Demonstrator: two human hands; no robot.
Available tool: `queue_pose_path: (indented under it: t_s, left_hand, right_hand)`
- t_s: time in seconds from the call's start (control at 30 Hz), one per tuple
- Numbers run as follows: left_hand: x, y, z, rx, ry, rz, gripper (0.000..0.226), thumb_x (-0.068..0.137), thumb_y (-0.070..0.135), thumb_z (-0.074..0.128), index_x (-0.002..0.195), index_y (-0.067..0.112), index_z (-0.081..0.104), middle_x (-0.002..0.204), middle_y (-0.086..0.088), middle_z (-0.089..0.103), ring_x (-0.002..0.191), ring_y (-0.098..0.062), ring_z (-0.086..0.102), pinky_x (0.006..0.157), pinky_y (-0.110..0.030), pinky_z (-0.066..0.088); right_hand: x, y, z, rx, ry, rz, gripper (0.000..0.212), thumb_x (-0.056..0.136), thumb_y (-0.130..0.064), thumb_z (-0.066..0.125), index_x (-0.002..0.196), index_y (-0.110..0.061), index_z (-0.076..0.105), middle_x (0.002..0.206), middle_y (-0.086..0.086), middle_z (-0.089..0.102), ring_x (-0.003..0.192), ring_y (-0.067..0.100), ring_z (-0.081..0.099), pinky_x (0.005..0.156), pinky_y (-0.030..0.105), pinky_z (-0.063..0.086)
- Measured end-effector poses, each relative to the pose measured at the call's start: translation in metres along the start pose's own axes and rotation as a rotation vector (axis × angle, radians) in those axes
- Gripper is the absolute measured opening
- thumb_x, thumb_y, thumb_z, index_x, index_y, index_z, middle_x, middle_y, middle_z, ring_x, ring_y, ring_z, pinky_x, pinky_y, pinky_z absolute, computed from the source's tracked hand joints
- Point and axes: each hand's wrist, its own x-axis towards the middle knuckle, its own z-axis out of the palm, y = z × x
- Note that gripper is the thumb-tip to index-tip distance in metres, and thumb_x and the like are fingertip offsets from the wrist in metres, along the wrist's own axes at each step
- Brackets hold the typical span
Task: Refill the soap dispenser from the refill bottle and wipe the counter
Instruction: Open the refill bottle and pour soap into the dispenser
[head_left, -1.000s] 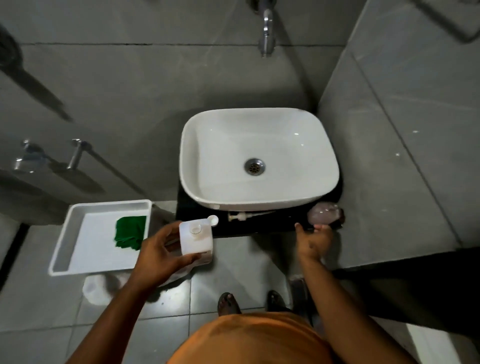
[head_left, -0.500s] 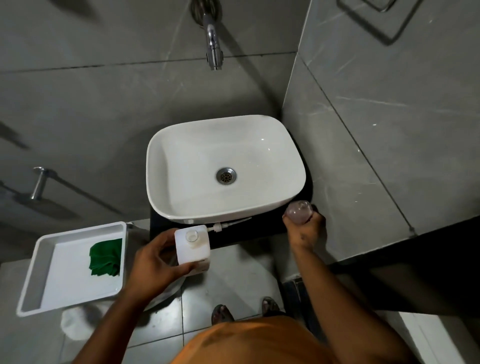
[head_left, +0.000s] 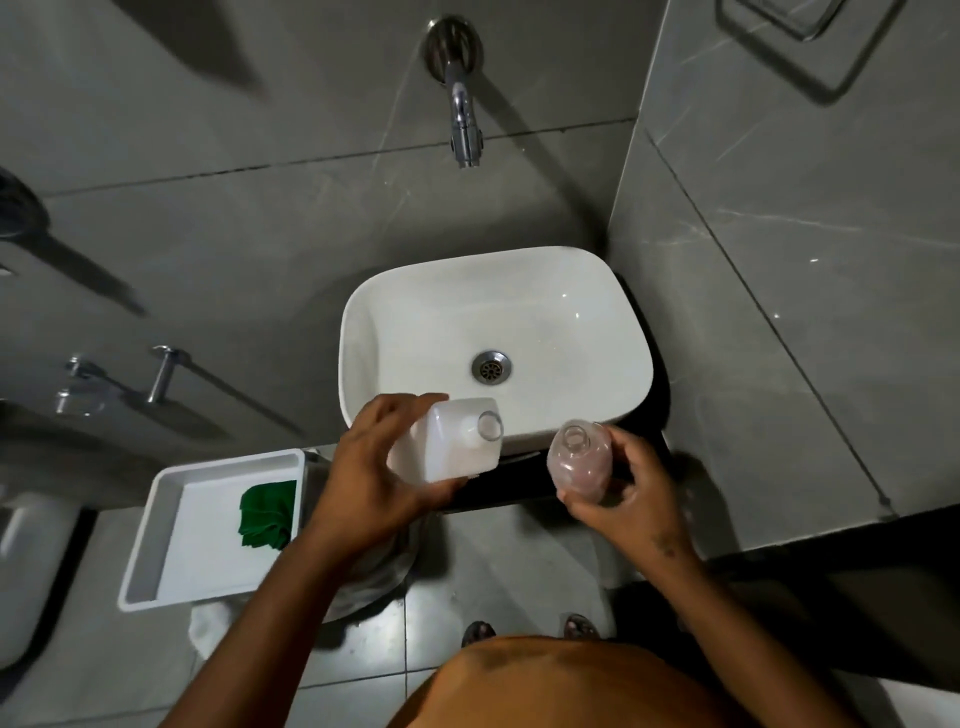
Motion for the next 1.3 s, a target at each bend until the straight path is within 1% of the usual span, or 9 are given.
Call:
queue_pose_path:
  t_s: [0.2, 0.3, 0.4, 0.5, 0.67, 0.9, 1.07, 1.2, 1.3]
  left_hand:
    - [0.022, 0.021, -0.009, 0.227, -0.026, 0.146, 0.080, 0.063, 0.030, 0.087, 0.139, 0.030, 0.061, 0.123, 0.010, 0.052, 0.119, -0.017, 0.053, 0.104, -0.008, 0.034]
    - [0.029, 0.028, -0.009, 0.291, 0.002, 0.187, 0.084, 0.060, 0.020, 0.091, 0.139, 0.026, 0.062, 0.122, 0.000, 0.055, 0.115, -0.023, 0.053, 0.101, -0.013, 0.036]
    - [0.034, 0.034, -0.009, 0.350, 0.028, 0.197, 0.089, 0.060, 0.016, 0.096, 0.138, 0.033, 0.058, 0.122, 0.002, 0.053, 0.113, -0.025, 0.052, 0.095, -0.022, 0.040]
    - [0.036, 0.038, -0.010, 0.387, 0.035, 0.203, 0.090, 0.060, 0.013, 0.093, 0.138, 0.036, 0.056, 0.123, 0.002, 0.052, 0.114, -0.025, 0.050, 0.095, -0.028, 0.043]
    - [0.038, 0.046, -0.012, 0.443, 0.023, 0.229, 0.088, 0.061, 0.014, 0.085, 0.140, 0.036, 0.055, 0.123, 0.002, 0.049, 0.115, -0.025, 0.046, 0.094, -0.040, 0.048]
    - [0.038, 0.050, -0.012, 0.518, 0.046, 0.210, 0.093, 0.060, 0.006, 0.087, 0.140, 0.039, 0.053, 0.124, 0.003, 0.050, 0.116, -0.026, 0.045, 0.097, -0.030, 0.035]
    - [0.040, 0.056, -0.012, 0.536, 0.061, 0.235, 0.093, 0.060, 0.005, 0.086, 0.140, 0.038, 0.053, 0.125, 0.002, 0.049, 0.117, -0.027, 0.044, 0.094, -0.044, 0.046]
    - [0.040, 0.058, -0.012, 0.557, 0.067, 0.247, 0.092, 0.060, 0.004, 0.088, 0.139, 0.034, 0.055, 0.125, 0.000, 0.049, 0.116, -0.027, 0.043, 0.094, -0.044, 0.045]
    - [0.041, 0.059, -0.012, 0.569, 0.074, 0.257, 0.090, 0.059, 0.004, 0.088, 0.139, 0.032, 0.057, 0.125, -0.001, 0.049, 0.116, -0.028, 0.043, 0.093, -0.045, 0.046]
  right_hand:
    - [0.012, -0.047, -0.005, -0.044, -0.120, -0.148, 0.079, 0.055, -0.042, 0.087, 0.128, -0.041, 0.056, 0.127, -0.024, 0.058, 0.119, 0.001, 0.059, 0.094, 0.022, 0.054]
    - [0.017, -0.060, -0.009, -0.071, -0.164, -0.175, 0.078, 0.056, -0.039, 0.087, 0.128, -0.035, 0.057, 0.124, -0.029, 0.056, 0.116, -0.008, 0.056, 0.091, 0.008, 0.048]
    - [0.022, -0.065, -0.010, -0.086, -0.189, -0.177, 0.079, 0.056, -0.031, 0.090, 0.129, -0.027, 0.059, 0.121, -0.022, 0.059, 0.112, -0.013, 0.053, 0.089, 0.002, 0.042]
    - [0.024, -0.066, -0.010, -0.101, -0.201, -0.174, 0.080, 0.056, -0.023, 0.093, 0.129, -0.022, 0.060, 0.121, -0.011, 0.062, 0.110, -0.015, 0.053, 0.089, 0.001, 0.041]
    - [0.027, -0.067, -0.009, -0.109, -0.214, -0.175, 0.081, 0.057, -0.021, 0.093, 0.131, -0.019, 0.060, 0.122, -0.007, 0.062, 0.109, -0.017, 0.052, 0.090, 0.001, 0.041]
    - [0.031, -0.068, -0.010, -0.111, -0.214, -0.175, 0.081, 0.056, -0.022, 0.093, 0.130, -0.020, 0.060, 0.120, -0.009, 0.061, 0.108, -0.018, 0.051, 0.089, 0.000, 0.040]
    - [0.032, -0.071, -0.009, -0.106, -0.218, -0.169, 0.082, 0.057, -0.022, 0.094, 0.131, -0.021, 0.060, 0.122, -0.007, 0.062, 0.110, -0.018, 0.051, 0.090, 0.000, 0.040]
    - [0.033, -0.073, -0.010, -0.102, -0.227, -0.161, 0.083, 0.058, -0.022, 0.094, 0.133, -0.022, 0.059, 0.124, -0.007, 0.061, 0.111, -0.017, 0.051, 0.091, 0.001, 0.041]
    - [0.033, -0.074, -0.009, -0.107, -0.225, -0.159, 0.082, 0.058, -0.021, 0.094, 0.133, -0.020, 0.059, 0.126, -0.006, 0.061, 0.112, -0.008, 0.054, 0.093, 0.002, 0.041]
